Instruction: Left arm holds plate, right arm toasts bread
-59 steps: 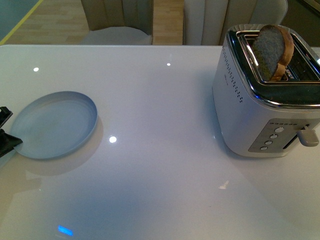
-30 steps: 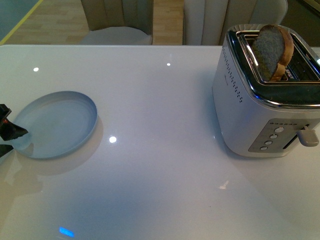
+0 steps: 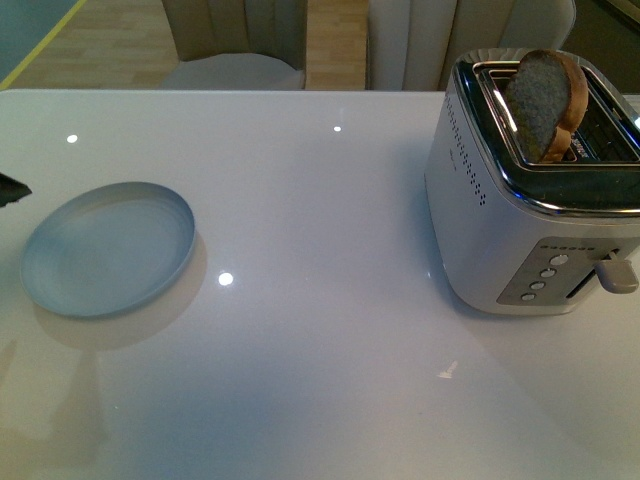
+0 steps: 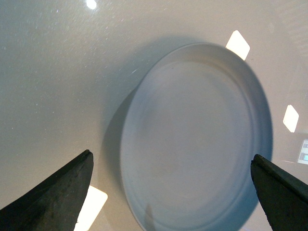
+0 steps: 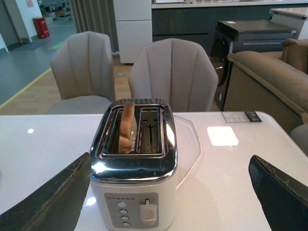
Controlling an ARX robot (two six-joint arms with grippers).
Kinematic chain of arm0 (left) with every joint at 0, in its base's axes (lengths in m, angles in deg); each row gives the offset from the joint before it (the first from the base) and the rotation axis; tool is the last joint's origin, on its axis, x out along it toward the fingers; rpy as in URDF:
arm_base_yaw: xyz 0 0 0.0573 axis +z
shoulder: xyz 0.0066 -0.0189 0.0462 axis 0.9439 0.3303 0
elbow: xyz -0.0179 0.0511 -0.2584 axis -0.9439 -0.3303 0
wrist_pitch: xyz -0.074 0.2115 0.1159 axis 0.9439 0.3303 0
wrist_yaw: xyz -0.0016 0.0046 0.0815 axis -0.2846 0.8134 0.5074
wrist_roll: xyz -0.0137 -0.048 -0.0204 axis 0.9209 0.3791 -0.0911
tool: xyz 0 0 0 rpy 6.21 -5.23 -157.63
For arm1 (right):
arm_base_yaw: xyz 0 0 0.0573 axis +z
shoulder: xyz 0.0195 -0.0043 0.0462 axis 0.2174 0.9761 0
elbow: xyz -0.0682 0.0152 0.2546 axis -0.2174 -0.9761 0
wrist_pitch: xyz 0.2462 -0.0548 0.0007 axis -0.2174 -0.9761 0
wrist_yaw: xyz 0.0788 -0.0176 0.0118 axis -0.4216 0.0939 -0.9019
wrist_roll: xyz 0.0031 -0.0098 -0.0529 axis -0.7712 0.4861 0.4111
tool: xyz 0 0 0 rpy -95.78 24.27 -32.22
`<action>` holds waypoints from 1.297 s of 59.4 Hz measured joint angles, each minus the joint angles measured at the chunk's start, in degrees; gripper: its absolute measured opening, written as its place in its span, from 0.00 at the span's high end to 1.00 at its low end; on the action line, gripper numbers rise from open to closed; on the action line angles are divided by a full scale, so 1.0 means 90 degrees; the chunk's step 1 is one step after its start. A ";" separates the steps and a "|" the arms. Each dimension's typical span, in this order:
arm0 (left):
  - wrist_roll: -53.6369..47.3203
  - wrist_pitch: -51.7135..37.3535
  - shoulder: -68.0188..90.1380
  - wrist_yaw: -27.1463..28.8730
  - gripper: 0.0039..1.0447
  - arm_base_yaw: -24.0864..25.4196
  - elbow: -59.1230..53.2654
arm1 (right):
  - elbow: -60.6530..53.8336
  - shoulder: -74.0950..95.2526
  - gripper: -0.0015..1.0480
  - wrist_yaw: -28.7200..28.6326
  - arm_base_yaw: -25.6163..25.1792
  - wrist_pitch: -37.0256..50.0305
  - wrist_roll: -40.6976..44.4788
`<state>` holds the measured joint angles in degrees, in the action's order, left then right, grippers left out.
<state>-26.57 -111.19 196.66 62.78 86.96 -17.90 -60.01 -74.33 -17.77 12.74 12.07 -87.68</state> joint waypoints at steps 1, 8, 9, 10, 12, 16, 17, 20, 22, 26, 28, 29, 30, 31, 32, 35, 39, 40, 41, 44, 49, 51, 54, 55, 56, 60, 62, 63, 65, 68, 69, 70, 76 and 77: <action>-0.0019 0.0000 -0.0143 0.0005 0.07 -0.0044 -0.0056 | 0.0000 0.0000 0.08 0.0000 0.0000 0.0000 0.0002; -0.0085 0.0010 -0.0967 0.0027 0.07 -0.0330 -0.0352 | 0.0000 0.0000 0.08 0.0000 0.0000 0.0000 0.0002; -0.0092 0.0019 -0.1122 0.0039 0.07 -0.0384 -0.0403 | 0.0000 0.0000 0.08 0.0000 0.0000 0.0000 0.0002; -0.0104 0.0092 -0.1996 0.0114 0.07 -0.0675 -0.0634 | 0.0000 0.0000 0.08 0.0000 0.0000 0.0000 0.0000; -0.0102 0.0141 -0.2062 0.0192 0.07 -0.0748 -0.0668 | 0.0000 0.0000 0.08 0.0000 0.0000 0.0000 0.0002; -0.0092 0.0814 -0.3019 0.0928 0.07 -0.1328 -0.1175 | 0.0000 -0.0012 0.08 0.0007 0.0000 0.0000 0.0002; -0.0092 0.0884 -0.3201 0.0945 0.07 -0.1435 -0.1248 | 0.0000 -0.0012 0.08 0.0007 0.0000 0.0000 0.0000; -0.0104 0.1064 -0.4029 0.0930 0.07 -0.1955 -0.1413 | 0.0000 0.0007 0.08 -0.0027 0.0000 0.0000 0.0002; -0.0148 0.1110 -0.4697 0.0867 0.07 -0.2293 -0.1365 | 0.0000 -0.0005 0.08 -0.0039 0.0002 0.0000 0.0005; -0.0165 0.1234 -0.5294 0.1047 0.07 -0.2463 -0.1224 | 0.0000 -0.0012 0.08 0.0012 0.0000 0.0000 0.0002; -0.0165 0.1333 -0.5345 0.1078 0.07 -0.2535 -0.1224 | 0.0000 -0.0012 0.08 0.0015 0.0000 -0.0002 0.0002; -0.0165 0.1396 -0.5343 0.1100 0.07 -0.2591 -0.1248 | 0.0000 -0.0012 0.08 0.0005 0.0000 -0.0002 0.0002; -0.0165 0.1435 -0.5345 0.1115 0.07 -0.2635 -0.1265 | 0.0000 -0.0012 0.08 0.0005 0.0000 -0.0002 0.0002; -0.0168 0.1469 -0.5379 0.1144 0.07 -0.2693 -0.1277 | 0.0000 -0.0012 0.08 0.0005 0.0000 -0.0002 0.0002; -0.0168 0.1479 -0.5408 0.1168 0.07 -0.2720 -0.1285 | 0.0000 -0.0010 0.08 0.0005 0.0000 -0.0002 0.0002; -0.0168 0.1532 -0.5612 0.1263 0.07 -0.2790 -0.1311 | 0.0000 -0.0010 0.08 -0.0007 0.0000 -0.0002 0.0005; -0.0175 0.1588 -0.5916 0.1341 0.07 -0.2856 -0.1377 | 0.0000 -0.0010 0.08 -0.0007 0.0000 -0.0002 0.0005; -0.0175 0.1588 -0.5979 0.1345 0.07 -0.2873 -0.1404 | 0.0000 -0.0010 0.08 -0.0007 0.0000 -0.0002 0.0002; -0.0175 0.1588 -0.6008 0.1350 0.07 -0.2878 -0.1418 | 0.0000 -0.0010 0.08 -0.0005 0.0000 -0.0002 0.0005; -0.0175 0.1610 -0.6176 0.1360 0.07 -0.2907 -0.1525 | 0.0000 -0.0010 0.08 -0.0005 0.0000 -0.0002 0.0005; -0.0170 0.1620 -0.6433 0.1372 0.07 -0.2878 -0.1729 | 0.0000 -0.0010 0.08 -0.0002 0.0000 -0.0002 0.0005; -0.0165 0.1620 -0.6523 0.1370 0.07 -0.2856 -0.1797 | 0.0000 -0.0010 0.08 -0.0005 0.0000 -0.0002 0.0005; -0.0165 0.1610 -0.6664 0.1348 0.07 -0.2810 -0.1926 | 0.0000 -0.0010 0.08 -0.0007 0.0000 -0.0002 0.0005; -0.0165 0.1598 -0.6720 0.1345 0.07 -0.2786 -0.1977 | 0.0000 -0.0010 0.08 -0.0005 0.0000 -0.0002 0.0005; -0.0168 0.1581 -0.6766 0.1331 0.07 -0.2766 -0.2033 | 0.0000 -0.0010 0.08 -0.0005 0.0000 -0.0002 0.0005; -0.1015 0.0209 -0.6856 0.2540 0.18 -0.2805 -0.2633 | 0.0000 -0.0010 0.08 -0.0007 0.0000 -0.0002 0.0005; -0.1467 -0.0413 -0.6987 0.2924 0.25 -0.2764 -0.2975 | 0.0000 -0.0010 0.08 -0.0007 0.0000 -0.0002 0.0002; -0.1647 -0.0522 -0.7026 0.3031 0.27 -0.2747 -0.3043 | 0.0000 -0.0010 0.08 -0.0005 0.0000 -0.0002 0.0005; -0.1999 -0.0792 -0.7196 0.3118 0.33 -0.2667 -0.3259 | 0.0000 -0.0010 0.08 0.0005 0.0000 -0.0005 0.0005; -0.2348 -0.0843 -0.7407 0.3126 0.42 -0.2596 -0.3424 | 0.0000 -0.0010 0.08 0.0005 0.0000 -0.0005 0.0005; -0.2414 -0.0840 -0.7487 0.3089 0.45 -0.2574 -0.3483 | 0.0000 -0.0010 0.08 0.0005 0.0000 -0.0005 0.0002; -0.2497 -0.0838 -0.7563 0.3053 0.49 -0.2552 -0.3543 | 0.0000 -0.0010 0.08 0.0002 0.0000 -0.0005 0.0005; -0.2727 -0.0729 -0.7888 0.2960 0.66 -0.2441 -0.3798 | 0.0000 -0.0010 0.08 0.0000 0.0000 -0.0005 0.0005; -0.2744 -0.0702 -0.7953 0.2943 0.70 -0.2419 -0.3844 | 0.0000 -0.0010 0.08 0.0002 0.0000 -0.0005 0.0005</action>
<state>-51.26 -117.51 125.08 89.27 65.20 -52.50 -60.01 -74.41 -17.75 12.74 12.03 -87.63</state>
